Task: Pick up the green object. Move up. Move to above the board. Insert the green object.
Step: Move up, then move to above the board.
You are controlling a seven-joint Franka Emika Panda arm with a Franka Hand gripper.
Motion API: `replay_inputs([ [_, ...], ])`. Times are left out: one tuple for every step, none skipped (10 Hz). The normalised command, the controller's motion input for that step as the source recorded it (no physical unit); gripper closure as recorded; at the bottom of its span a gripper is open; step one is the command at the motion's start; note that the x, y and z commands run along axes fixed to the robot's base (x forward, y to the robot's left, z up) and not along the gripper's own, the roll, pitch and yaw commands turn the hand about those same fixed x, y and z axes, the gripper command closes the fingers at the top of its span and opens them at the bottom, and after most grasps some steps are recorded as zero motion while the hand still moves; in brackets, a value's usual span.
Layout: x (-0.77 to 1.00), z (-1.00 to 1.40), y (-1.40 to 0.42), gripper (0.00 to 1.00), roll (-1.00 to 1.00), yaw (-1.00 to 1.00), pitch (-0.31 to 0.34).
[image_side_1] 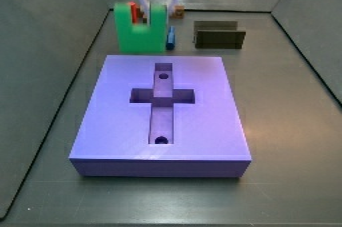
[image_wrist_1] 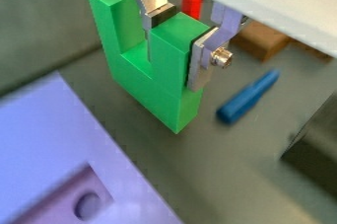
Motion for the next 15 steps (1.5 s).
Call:
replay_inputs([
  [-0.02, 0.29, 0.01, 1.00, -0.06, -0.02, 0.019],
  [0.00, 1.40, 0.00, 1.00, 0.00, 0.00, 0.000],
  [-0.02, 1.40, 0.00, 1.00, 0.01, 0.00, 0.022],
  [-0.05, 1.40, -0.01, 1.00, -0.02, 0.00, 0.021],
  [0.00, 1.40, 0.00, 1.00, -0.04, 0.00, 0.014],
  [0.03, 1.40, 0.00, 1.00, -0.03, 0.00, 0.060],
  [0.01, 0.70, 0.00, 1.00, -0.04, -0.01, 0.082],
  [0.02, 0.32, 0.00, 1.00, -0.04, -0.01, 0.057],
  [0.23, 0.37, -1.40, 1.00, -0.07, -0.34, 0.129],
  [0.22, 0.36, -1.40, 1.00, 0.01, -0.27, 0.156],
  [0.26, 0.35, -1.40, 1.00, 0.03, -0.14, 0.175],
  [0.33, 0.35, -1.40, 1.00, 0.00, -0.09, 0.182],
  [0.25, 0.24, -0.96, 1.00, 0.00, -0.05, 0.183],
  [0.16, 0.13, -0.47, 1.00, 0.02, -0.02, 0.154],
  [0.10, 0.08, -0.27, 1.00, 0.02, -0.01, 0.109],
])
